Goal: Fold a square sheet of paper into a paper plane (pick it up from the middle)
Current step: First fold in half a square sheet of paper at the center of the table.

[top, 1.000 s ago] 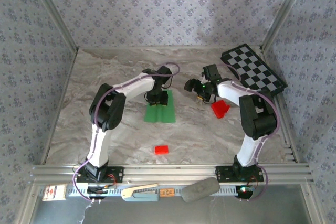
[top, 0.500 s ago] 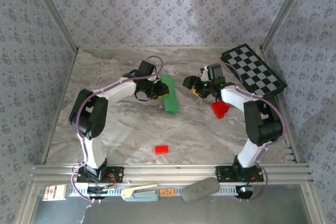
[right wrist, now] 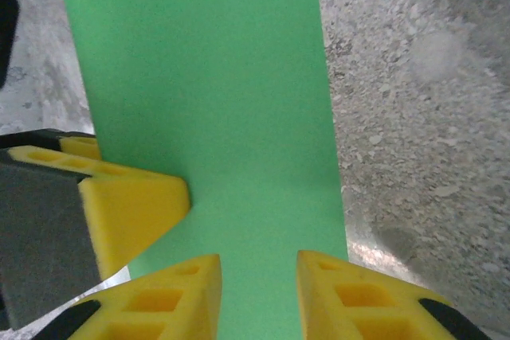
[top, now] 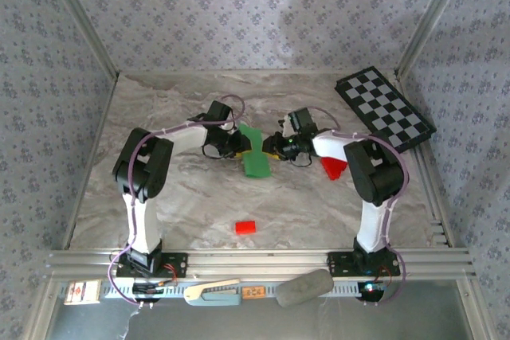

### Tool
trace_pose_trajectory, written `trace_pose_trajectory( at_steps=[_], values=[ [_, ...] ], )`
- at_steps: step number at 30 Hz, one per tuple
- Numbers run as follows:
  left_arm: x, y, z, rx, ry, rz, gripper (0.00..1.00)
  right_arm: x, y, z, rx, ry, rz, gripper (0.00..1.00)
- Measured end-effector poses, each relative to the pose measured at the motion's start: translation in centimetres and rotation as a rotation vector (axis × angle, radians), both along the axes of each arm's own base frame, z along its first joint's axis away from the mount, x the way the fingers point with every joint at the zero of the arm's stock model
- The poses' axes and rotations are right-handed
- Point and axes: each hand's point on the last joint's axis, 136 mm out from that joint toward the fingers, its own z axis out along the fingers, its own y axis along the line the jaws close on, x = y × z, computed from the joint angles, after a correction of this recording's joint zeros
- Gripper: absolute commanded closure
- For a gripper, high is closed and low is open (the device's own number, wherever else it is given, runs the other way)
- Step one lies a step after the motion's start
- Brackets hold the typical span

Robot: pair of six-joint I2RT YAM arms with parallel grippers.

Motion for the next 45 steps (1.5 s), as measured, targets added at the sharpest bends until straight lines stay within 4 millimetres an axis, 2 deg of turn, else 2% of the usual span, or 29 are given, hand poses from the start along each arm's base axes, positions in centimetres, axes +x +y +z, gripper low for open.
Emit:
trace_pose_trajectory(
  at_steps=[9,14,16,21,26,31,41,45],
  values=[
    [-0.4,0.3,-1.2,0.024,0.020,-0.022,0.75,0.1,0.5,-1.3,-0.084,0.034,-0.004,0.75],
    [-0.6,0.5,-1.6,0.040,0.029,-0.029,0.73,0.0,0.4,-2.2,-0.137,0.067,-0.009,0.74],
    [-0.6,0.5,-1.5,0.044,0.028,-0.031,0.69,0.0,0.3,-2.4,-0.155,0.079,-0.013,0.74],
    [-0.3,1.0,-1.2,0.091,0.022,-0.020,0.52,0.1,0.3,-2.5,-0.207,0.094,-0.030,0.74],
    [-0.2,2.7,-0.7,0.184,0.013,0.029,0.39,0.1,0.2,-2.7,-0.247,0.112,-0.057,0.74],
    [-0.5,3.7,0.6,0.200,0.005,0.087,0.31,0.1,0.2,-2.7,-0.261,0.123,-0.079,0.74],
    [-2.5,2.2,0.6,0.227,0.018,0.071,0.30,0.1,0.6,-2.4,-0.246,0.130,-0.077,0.69],
    [-2.4,1.9,-0.1,0.267,0.025,0.066,0.37,0.1,1.0,-2.0,-0.224,0.134,-0.065,0.58]
  ],
)
